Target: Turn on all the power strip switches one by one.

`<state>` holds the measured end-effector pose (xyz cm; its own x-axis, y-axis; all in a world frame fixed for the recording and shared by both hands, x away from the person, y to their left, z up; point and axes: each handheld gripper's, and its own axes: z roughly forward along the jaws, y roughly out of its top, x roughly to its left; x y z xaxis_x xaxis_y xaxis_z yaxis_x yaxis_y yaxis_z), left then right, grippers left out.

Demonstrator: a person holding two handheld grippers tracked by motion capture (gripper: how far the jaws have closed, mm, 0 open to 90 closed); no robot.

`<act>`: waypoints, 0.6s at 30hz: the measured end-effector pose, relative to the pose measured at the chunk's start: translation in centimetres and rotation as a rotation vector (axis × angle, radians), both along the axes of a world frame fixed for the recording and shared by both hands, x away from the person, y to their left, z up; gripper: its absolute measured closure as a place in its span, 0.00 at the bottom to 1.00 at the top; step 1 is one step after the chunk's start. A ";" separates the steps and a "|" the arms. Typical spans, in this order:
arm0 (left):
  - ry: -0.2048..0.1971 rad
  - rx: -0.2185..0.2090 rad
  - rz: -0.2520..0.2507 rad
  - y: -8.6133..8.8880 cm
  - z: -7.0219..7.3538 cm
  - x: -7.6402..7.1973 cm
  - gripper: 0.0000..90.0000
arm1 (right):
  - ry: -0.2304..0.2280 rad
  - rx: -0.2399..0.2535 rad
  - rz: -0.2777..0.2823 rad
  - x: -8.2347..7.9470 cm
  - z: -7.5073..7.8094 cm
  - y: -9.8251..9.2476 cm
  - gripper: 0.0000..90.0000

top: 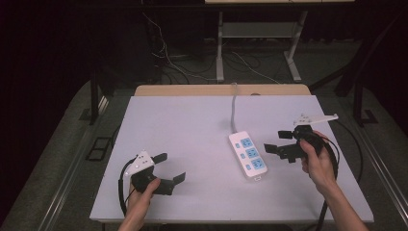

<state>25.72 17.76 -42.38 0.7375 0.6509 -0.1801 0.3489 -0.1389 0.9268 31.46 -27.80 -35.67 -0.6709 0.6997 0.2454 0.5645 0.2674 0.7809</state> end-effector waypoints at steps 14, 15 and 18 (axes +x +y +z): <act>0.002 0.005 0.001 0.0 -0.1 0.1 0.00 | -0.045 0.101 -0.030 -3.8 -2.8 -2.4 0.16; 0.002 0.005 0.001 0.0 -0.1 0.1 0.00 | -0.051 0.111 -0.037 -4.1 -3.0 -2.6 0.16; 0.001 0.005 0.002 0.1 -0.1 0.1 0.00 | -0.056 0.122 -0.057 -4.7 -3.4 -3.2 0.16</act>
<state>25.78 17.83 -42.45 0.7359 0.6535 -0.1772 0.3501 -0.1432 0.9257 26.79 -30.95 -39.07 -0.6464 0.7040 0.2942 0.5304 0.1373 0.8366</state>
